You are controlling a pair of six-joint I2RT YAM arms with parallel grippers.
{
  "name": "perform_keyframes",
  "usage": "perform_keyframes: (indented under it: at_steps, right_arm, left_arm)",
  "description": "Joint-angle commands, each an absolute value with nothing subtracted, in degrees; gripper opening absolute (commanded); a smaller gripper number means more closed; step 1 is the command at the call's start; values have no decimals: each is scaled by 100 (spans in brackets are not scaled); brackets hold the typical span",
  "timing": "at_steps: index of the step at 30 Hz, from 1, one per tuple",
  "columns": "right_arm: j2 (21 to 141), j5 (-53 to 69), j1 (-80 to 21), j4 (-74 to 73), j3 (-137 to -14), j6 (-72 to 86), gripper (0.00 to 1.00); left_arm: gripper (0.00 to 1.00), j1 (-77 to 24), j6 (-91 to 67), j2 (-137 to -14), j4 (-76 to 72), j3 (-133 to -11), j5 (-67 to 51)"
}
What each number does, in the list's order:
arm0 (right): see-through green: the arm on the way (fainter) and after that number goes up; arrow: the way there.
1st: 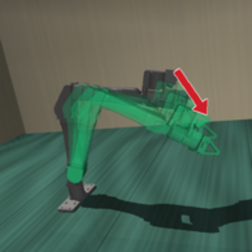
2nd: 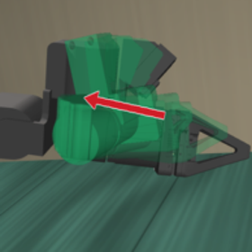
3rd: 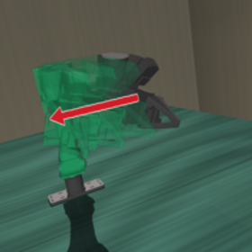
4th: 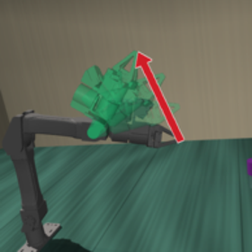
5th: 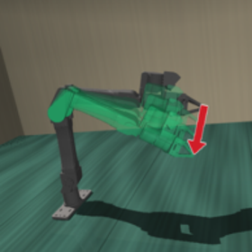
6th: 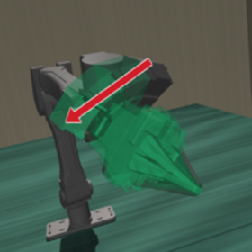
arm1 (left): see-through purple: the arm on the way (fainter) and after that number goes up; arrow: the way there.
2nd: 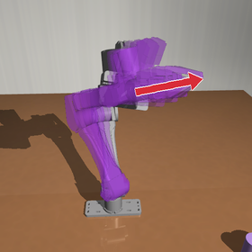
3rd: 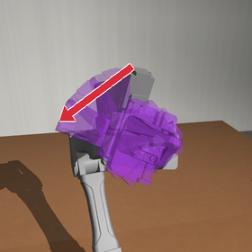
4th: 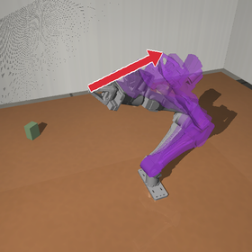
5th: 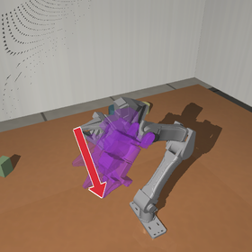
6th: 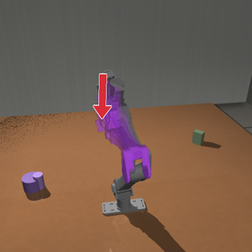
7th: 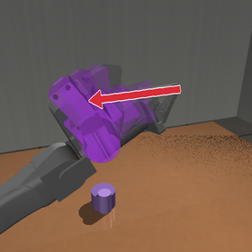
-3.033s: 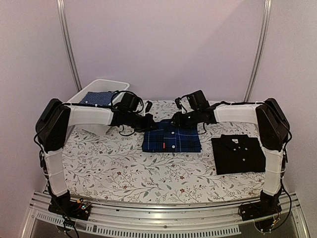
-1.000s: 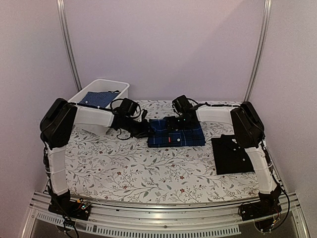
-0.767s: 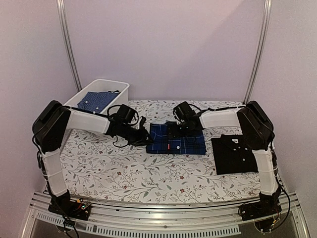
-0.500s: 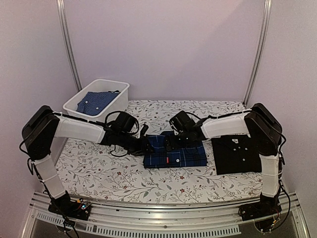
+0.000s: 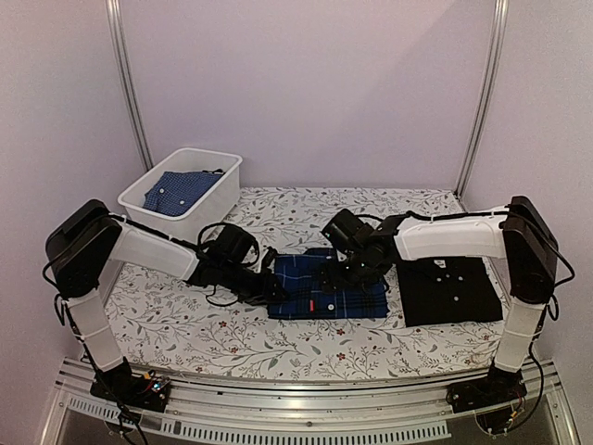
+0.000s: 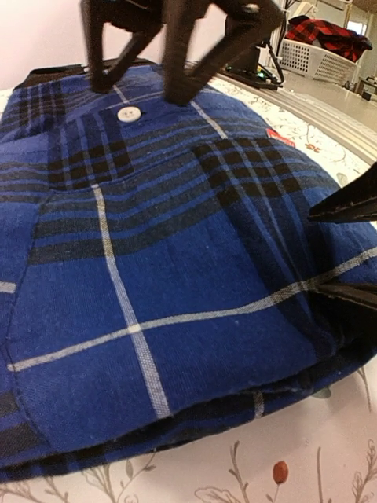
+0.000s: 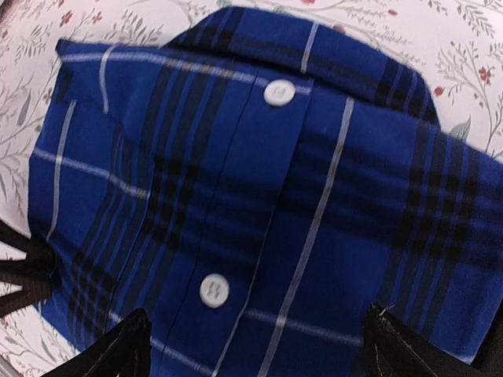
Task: Fold and stack the long sleeve shirts
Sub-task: Smooth out the square-folded shirt at the center of the board.
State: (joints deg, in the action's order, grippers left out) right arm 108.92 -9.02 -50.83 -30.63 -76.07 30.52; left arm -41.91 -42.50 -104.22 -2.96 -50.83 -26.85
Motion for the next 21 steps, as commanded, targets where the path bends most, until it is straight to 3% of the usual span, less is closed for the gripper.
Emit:
perform_keyframes:
  at_steps: [1,11,21]
  right_arm:
    - [10647,-1106,-5697,-3591,-7262,3901,92]
    - [11429,-932,-5597,-3275,-6933,4113,94]
    - [10462,-1290,-5616,-3769,-7659,3877,95]
  left_arm:
    - [27,-4274,-4280,-10498,-492,-5019,-2798]
    - [27,-4246,-4235,-10182,-190,-5009,-2599]
    - [33,-3889,-4098,-9819,-18,-4879,-2808]
